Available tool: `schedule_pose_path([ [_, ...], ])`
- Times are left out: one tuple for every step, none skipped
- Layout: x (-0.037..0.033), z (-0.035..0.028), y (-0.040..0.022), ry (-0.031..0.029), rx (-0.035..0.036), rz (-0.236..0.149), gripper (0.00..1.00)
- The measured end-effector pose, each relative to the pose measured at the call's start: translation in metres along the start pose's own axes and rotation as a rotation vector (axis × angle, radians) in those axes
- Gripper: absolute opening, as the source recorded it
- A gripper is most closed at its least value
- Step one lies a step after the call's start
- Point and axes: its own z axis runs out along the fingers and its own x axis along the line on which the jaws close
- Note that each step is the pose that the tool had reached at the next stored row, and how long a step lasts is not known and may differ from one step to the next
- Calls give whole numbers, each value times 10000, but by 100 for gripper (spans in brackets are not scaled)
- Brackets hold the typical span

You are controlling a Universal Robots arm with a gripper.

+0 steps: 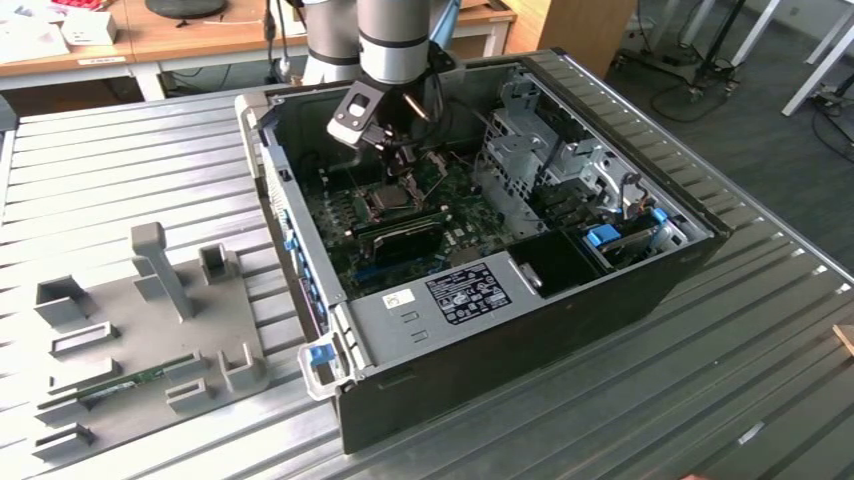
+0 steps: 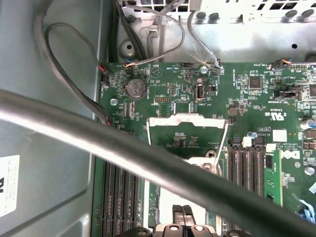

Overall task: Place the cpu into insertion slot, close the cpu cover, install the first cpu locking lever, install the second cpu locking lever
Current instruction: 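Place the cpu into insertion slot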

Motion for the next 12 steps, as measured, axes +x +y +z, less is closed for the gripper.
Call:
schedule_pose_path([
  [0, -12, 1, 0, 0, 0, 11],
  [1, -26, 1, -1, 1, 1, 11],
  [1, -40, 3, -1, 1, 0, 11],
  [1, -54, 3, -1, 1, 0, 11],
  [2, -67, 4, -1, 1, 0, 11],
  [2, -76, 5, 0, 1, 0, 11],
  [2, -81, 5, -1, 0, 0, 11],
  [2, -81, 5, 1, -1, 0, 11],
  [2, -81, 5, 3, -1, 0, 11],
  [2, -82, 5, 3, -1, 0, 11],
  [2, -83, 5, 1, 0, 0, 11],
  [2, -83, 5, 0, 0, 0, 11],
])
